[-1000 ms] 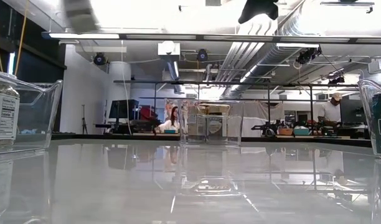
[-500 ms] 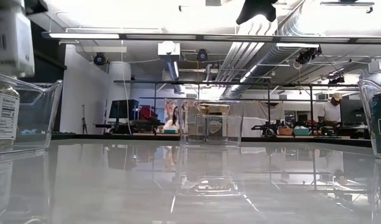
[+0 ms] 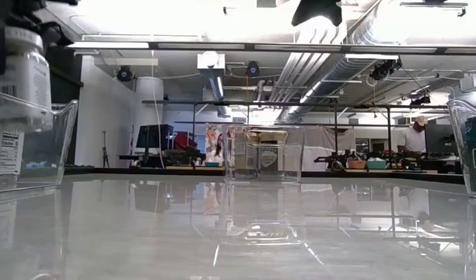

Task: Sort spices by type
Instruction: Put the white spice bottle into the left transparent bin, then adjust the white spice bottles in the left transparent bin

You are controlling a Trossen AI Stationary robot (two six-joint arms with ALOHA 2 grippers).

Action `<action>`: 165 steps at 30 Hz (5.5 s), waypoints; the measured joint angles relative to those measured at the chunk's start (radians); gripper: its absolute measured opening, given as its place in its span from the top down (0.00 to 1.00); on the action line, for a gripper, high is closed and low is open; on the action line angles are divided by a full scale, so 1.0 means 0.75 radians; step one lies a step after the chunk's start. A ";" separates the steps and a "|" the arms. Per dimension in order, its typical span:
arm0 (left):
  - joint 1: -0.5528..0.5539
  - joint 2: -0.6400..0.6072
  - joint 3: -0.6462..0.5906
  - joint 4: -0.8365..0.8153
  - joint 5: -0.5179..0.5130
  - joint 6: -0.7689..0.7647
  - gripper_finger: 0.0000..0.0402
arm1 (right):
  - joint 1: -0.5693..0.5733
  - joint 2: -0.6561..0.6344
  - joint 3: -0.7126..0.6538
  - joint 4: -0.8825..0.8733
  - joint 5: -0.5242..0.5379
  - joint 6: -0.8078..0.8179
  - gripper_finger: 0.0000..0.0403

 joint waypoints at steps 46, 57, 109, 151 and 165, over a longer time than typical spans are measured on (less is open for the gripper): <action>0.003 -0.208 0.093 -0.175 0.155 -0.182 0.40 | 0.000 -0.001 0.000 0.006 0.000 -0.012 1.00; -0.497 -0.005 0.024 -0.074 -0.007 -0.634 0.97 | 0.000 -0.001 0.000 0.006 0.000 -0.012 1.00; -0.079 -0.073 0.070 0.090 -0.284 -0.069 1.00 | 0.009 -0.004 -0.173 0.413 -0.192 -0.047 1.00; 0.120 0.207 0.070 0.046 0.024 0.258 1.00 | 0.009 -0.004 -0.173 0.404 -0.257 -0.037 1.00; -0.408 -0.157 -0.113 0.030 0.050 -0.580 1.00 | 0.009 -0.004 -0.173 0.405 -0.257 -0.037 1.00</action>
